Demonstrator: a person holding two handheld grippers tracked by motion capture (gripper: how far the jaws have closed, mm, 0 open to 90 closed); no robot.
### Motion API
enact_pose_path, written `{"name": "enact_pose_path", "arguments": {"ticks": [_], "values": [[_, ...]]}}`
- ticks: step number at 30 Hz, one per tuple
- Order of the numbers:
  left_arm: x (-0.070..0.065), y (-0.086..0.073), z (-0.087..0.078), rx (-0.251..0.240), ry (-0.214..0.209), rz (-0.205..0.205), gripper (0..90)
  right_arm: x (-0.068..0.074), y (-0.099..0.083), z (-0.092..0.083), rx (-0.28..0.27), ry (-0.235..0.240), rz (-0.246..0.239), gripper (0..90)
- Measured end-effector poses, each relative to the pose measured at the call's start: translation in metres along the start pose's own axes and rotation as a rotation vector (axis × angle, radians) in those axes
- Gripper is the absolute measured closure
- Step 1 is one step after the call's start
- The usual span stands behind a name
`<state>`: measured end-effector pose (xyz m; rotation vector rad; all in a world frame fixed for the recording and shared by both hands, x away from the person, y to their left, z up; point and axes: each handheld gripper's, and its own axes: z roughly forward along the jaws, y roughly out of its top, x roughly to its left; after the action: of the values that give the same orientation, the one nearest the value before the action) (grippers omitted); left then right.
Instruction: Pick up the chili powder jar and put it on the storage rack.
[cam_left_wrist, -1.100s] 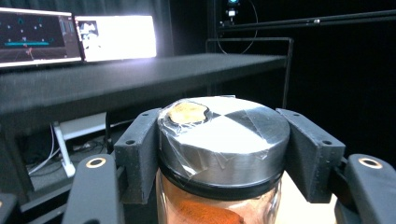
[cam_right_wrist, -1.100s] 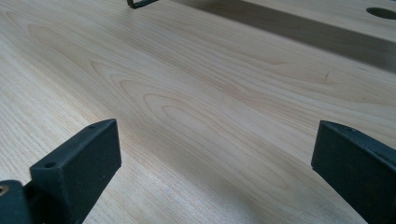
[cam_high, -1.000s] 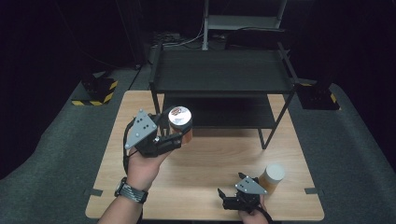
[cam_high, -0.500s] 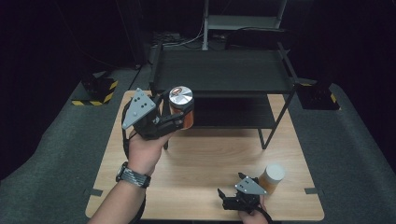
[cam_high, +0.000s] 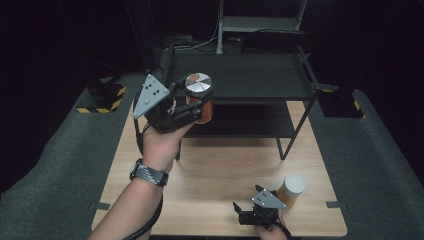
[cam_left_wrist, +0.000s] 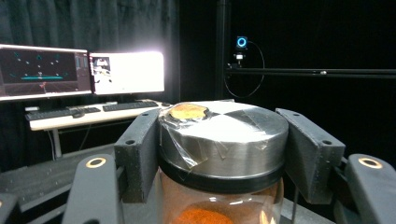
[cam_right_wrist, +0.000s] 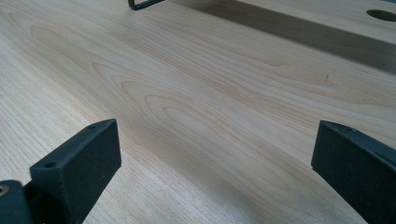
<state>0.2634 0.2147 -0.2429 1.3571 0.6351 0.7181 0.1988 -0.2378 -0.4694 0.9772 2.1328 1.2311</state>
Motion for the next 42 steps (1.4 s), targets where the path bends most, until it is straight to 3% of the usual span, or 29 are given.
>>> {"name": "enact_pose_path", "arguments": {"ticks": [11, 14, 17, 20, 25, 31, 36, 42], "values": [[0.006, 0.017, 0.022, -0.01, 0.026, 0.009, 34.9, 0.0, -0.001, -0.001, -0.007, 0.002, -0.005, 0.9], [0.007, 0.021, 0.029, -0.005, 0.037, 0.029, 34.8, 0.001, -0.001, -0.001, -0.005, 0.003, -0.013, 0.9], [0.009, 0.022, 0.035, -0.008, 0.048, 0.013, 34.8, 0.0, -0.001, -0.001, -0.007, 0.004, -0.011, 0.9], [0.012, 0.02, 0.041, -0.008, 0.059, 0.004, 34.8, 0.0, -0.002, -0.001, -0.01, 0.005, -0.009, 0.9], [0.012, 0.01, 0.053, -0.013, 0.073, 0.023, 34.8, 0.0, -0.002, -0.001, -0.012, 0.008, -0.016, 0.9], [0.016, 0.003, 0.066, -0.001, 0.084, 0.009, 34.8, -0.001, -0.003, -0.002, -0.019, 0.011, -0.01, 0.9], [0.019, 0.001, 0.073, 0.006, 0.1, -0.008, 34.8, 0.001, -0.003, -0.001, -0.015, 0.007, -0.029, 0.9], [0.021, 0.002, 0.08, 0.026, 0.113, -0.001, 34.8, 0.001, -0.003, -0.002, -0.015, 0.012, -0.036, 0.9]]}}
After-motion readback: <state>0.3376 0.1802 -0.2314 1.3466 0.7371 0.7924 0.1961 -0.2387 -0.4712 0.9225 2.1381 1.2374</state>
